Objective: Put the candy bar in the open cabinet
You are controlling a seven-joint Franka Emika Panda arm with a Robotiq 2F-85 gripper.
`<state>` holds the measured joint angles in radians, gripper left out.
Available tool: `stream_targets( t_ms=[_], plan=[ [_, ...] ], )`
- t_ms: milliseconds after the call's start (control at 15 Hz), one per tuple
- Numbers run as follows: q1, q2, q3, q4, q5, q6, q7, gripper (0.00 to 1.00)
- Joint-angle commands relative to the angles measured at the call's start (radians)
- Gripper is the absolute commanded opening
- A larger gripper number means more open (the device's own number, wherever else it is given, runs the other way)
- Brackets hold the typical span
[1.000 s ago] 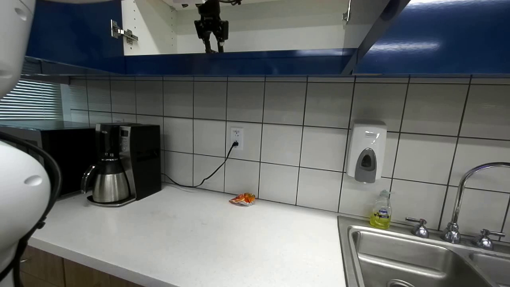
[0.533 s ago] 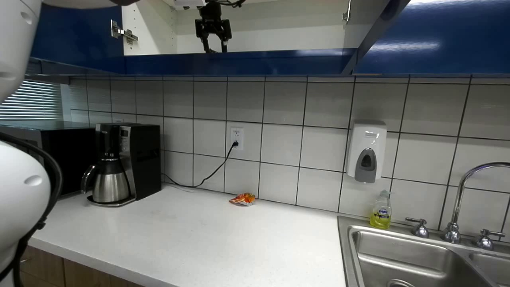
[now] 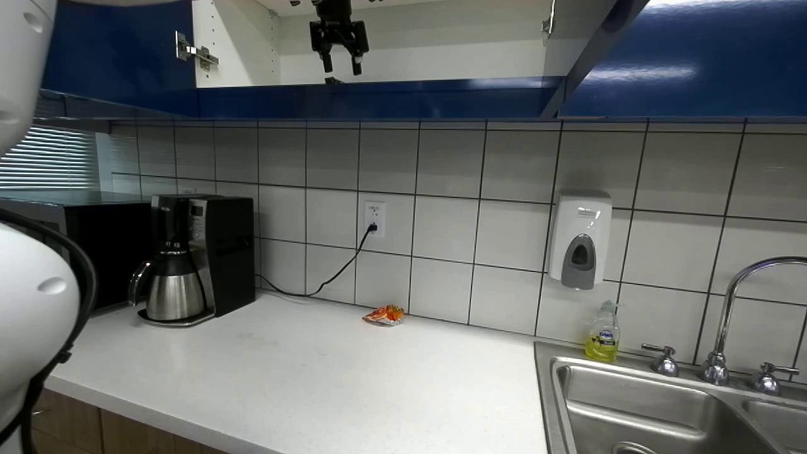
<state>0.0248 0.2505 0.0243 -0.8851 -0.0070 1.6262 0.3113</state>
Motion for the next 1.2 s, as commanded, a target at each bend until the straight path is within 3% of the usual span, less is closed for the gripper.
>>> stream_targets(
  t_ms=[0,400,1133],
  plan=[
    [-0.007,-0.077,-0.007,-0.080,-0.003,0.015,0.001,1.00],
    [-0.001,-0.202,-0.013,-0.242,-0.008,0.075,-0.018,1.00],
    [0.009,-0.563,-0.012,-0.790,-0.014,0.254,-0.156,1.00]
  ],
)
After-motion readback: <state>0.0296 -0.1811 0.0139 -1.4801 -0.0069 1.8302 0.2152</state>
